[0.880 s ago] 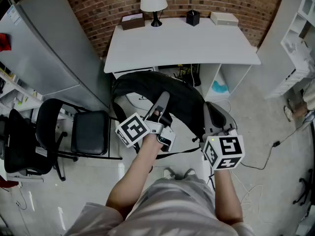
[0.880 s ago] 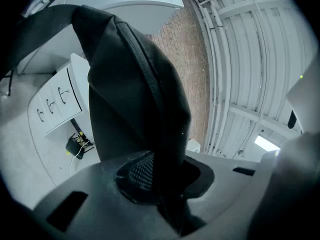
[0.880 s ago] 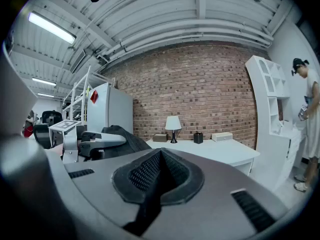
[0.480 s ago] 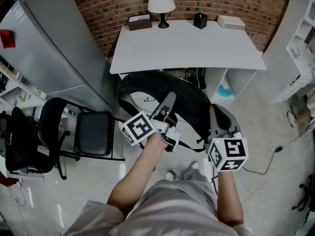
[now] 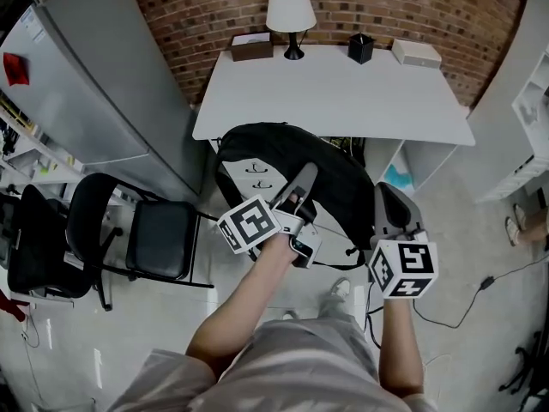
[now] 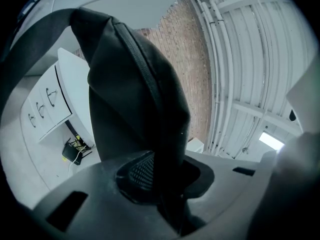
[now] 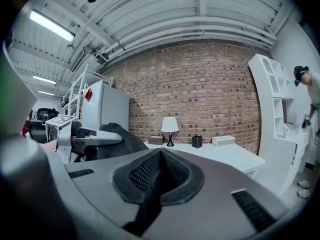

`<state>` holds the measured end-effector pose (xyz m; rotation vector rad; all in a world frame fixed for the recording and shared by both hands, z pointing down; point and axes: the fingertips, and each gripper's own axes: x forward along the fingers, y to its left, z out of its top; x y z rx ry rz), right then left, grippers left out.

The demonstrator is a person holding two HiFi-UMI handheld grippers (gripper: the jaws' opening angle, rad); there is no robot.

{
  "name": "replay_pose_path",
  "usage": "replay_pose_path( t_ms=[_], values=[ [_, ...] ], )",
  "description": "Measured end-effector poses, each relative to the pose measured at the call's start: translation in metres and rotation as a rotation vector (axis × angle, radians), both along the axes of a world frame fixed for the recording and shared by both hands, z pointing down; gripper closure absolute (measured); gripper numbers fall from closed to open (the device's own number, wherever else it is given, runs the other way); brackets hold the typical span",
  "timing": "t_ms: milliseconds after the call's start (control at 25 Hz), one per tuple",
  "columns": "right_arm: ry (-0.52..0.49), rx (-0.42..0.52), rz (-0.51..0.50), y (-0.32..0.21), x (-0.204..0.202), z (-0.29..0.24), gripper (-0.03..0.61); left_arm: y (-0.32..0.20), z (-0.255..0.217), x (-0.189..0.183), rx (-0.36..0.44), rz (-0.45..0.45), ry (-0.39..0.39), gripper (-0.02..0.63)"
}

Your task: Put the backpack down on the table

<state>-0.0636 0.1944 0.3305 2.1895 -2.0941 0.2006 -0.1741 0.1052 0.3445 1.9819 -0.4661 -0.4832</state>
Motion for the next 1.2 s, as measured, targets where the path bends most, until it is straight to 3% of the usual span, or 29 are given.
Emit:
replay_pose_path(
  t_ms=[640, 1200],
  values=[
    [-0.038, -0.028, -0.099, -0.067, 0.111, 0.012, 0.578, -0.047, 0.005, 0.104, -0.017, -0.081, -0.013, 0.554],
    [-0.059, -0.017, -0.108, -0.079, 0.177, 0.015, 0.578, -0.059, -0.001, 0.160, -0.031, -0.111, 0.024, 0.554]
  ],
)
